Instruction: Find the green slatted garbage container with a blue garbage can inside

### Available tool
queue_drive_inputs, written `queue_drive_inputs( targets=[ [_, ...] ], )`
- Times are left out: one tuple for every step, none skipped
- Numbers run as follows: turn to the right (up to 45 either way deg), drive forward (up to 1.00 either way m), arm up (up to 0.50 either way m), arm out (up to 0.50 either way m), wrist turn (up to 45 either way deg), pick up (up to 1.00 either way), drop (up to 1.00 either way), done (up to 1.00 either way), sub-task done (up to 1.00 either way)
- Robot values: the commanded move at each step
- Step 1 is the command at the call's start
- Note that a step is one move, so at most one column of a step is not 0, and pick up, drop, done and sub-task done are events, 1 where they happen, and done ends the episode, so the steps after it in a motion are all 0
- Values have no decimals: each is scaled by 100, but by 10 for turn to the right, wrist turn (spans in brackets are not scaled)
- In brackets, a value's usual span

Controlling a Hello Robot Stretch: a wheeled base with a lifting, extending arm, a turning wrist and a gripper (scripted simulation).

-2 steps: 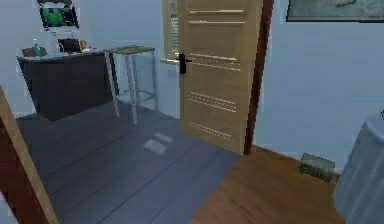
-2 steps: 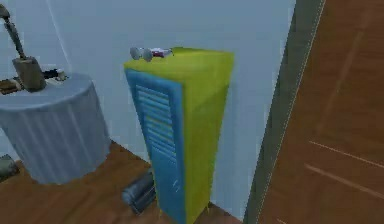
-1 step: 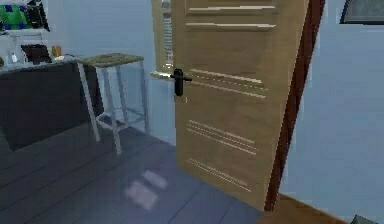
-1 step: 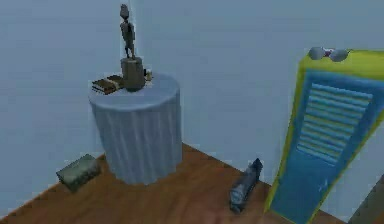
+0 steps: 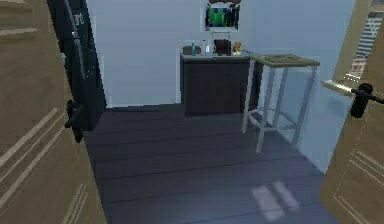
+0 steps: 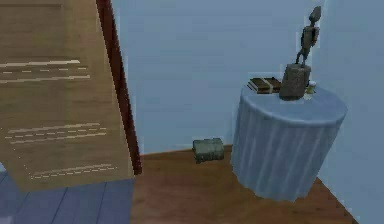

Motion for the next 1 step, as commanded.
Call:
queue_drive_inputs(
  targets=[
    [-60,0,0,0,0,0,0,0,0]
  ],
)
